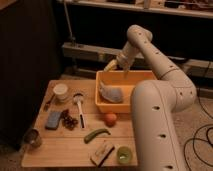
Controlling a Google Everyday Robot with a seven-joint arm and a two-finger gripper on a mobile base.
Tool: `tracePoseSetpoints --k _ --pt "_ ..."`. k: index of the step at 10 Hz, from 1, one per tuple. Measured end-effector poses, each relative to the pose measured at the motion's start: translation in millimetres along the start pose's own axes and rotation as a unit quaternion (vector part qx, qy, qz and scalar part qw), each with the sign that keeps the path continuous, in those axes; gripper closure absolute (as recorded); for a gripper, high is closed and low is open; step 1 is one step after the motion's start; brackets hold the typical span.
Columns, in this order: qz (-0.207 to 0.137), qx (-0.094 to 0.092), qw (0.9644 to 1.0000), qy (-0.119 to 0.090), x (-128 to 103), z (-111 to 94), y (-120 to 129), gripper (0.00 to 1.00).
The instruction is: Place sponge in table surface
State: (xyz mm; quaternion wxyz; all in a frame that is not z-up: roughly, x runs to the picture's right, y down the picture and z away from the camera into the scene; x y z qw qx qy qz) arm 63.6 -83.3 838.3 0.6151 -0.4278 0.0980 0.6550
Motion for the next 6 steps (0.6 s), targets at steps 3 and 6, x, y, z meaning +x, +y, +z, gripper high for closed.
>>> tracePoseSetpoints --k 3,6 --pt "0.000 0.000 1.0000 0.000 0.0 0.0 0.0 0.20" --pt "-0.002 0.005 1.0000 -0.001 0.0 -0.4 0.7 0.20"
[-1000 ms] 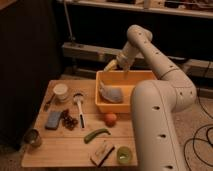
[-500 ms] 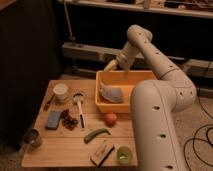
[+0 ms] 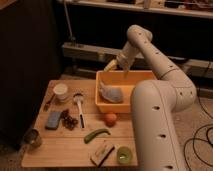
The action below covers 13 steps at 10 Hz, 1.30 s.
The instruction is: Place sponge in table surface
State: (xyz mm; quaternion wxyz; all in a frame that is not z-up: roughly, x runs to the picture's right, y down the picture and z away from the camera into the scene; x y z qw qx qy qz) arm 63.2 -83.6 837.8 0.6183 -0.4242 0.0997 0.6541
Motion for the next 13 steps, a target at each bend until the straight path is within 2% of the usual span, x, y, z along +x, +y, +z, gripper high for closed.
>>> tracePoseSetpoints --k 1,2,4,5,7,8,9,10,11,13 --pt "-0.006 0.009 0.9999 -0.003 0.4 0.4 1.4 0.20" --pt "-0.023 0.024 0.9994 -0.009 5.6 4.9 15.6 0.20" --pt "-0.046 0.036 0.9982 -0.015 16.8 9.6 31.4 0.20" --pt "-0.070 0.043 0.9964 -0.022 31.0 12.0 45.1 0.20" --pt "-0.113 0.050 0.9921 -0.023 60.6 21.7 73.4 0.20" --pt "-0.149 0.054 0.9873 -0.012 79.5 30.2 87.6 0.20" --pt "-0.189 0.055 0.9804 0.000 97.4 37.6 106.4 0.20" --pt "-0.205 0.057 0.9770 0.005 105.3 41.5 112.7 0.20" --pt "-0.213 0.058 0.9753 0.007 109.3 42.5 115.3 0.20" --pt "-0.211 0.059 0.9756 0.007 107.3 42.2 113.0 0.20"
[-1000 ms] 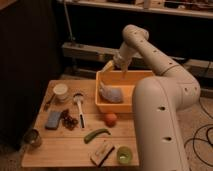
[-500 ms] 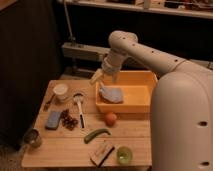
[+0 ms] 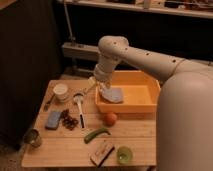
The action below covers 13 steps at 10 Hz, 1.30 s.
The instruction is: Place sponge in table surface
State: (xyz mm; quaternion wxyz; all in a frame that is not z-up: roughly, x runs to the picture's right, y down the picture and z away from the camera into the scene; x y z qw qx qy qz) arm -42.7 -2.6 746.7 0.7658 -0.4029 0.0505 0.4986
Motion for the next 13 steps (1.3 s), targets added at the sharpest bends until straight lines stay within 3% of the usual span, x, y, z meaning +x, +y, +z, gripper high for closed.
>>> tracePoseSetpoints --k 1,3,4,6,8,10,11,12,13 --pt "-0.004 0.006 0.9999 0.010 2.0 -0.3 0.0 0.20" --pt "-0.031 0.030 0.9989 0.019 -4.7 -3.1 23.7 0.20" --pt "-0.042 0.044 0.9978 0.027 -8.8 -3.1 41.4 0.20" --pt "-0.081 0.069 0.9936 0.037 -36.9 5.8 101.5 0.20" --pt "-0.114 0.062 0.9908 0.038 -56.7 17.9 140.2 0.20" --pt "-0.125 0.012 0.9917 0.027 -71.5 39.8 153.4 0.20" --pt "-0.111 0.005 0.9934 0.026 -73.7 49.3 151.4 0.20" --pt "-0.064 0.002 0.9977 0.020 -73.8 58.9 147.2 0.20" --pt "-0.023 0.008 0.9996 0.012 -72.3 62.3 142.8 0.20"
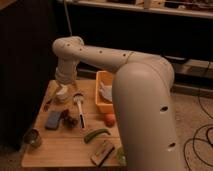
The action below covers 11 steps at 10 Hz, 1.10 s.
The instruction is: Place sponge in table surface
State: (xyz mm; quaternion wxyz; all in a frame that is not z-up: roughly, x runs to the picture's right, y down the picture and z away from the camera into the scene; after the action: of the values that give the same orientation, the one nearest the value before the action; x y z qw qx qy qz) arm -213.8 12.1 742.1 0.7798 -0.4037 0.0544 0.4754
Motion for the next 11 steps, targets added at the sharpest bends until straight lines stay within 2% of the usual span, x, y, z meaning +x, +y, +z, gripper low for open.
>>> tracePoseSetpoints --k 1,2,3,4,6,7,11 --pt "0.040 0.013 0.9991 -0.011 1.3 -0.8 -3.1 0.20" --pt "0.060 0.020 0.9978 -0.019 2.0 -0.2 -2.7 0.20" --pt "0.059 0.020 0.9977 -0.025 3.2 1.5 -1.2 0.20" --pt "0.047 0.020 0.9983 -0.027 4.8 4.1 -1.5 0.20" --pt "-0.023 0.011 0.9994 -0.022 7.5 14.1 14.4 0.20" --pt "-0.036 0.011 0.9991 -0.021 8.2 15.7 15.9 0.20" --pt "-0.042 0.011 0.9989 -0.020 8.4 16.4 16.5 0.20"
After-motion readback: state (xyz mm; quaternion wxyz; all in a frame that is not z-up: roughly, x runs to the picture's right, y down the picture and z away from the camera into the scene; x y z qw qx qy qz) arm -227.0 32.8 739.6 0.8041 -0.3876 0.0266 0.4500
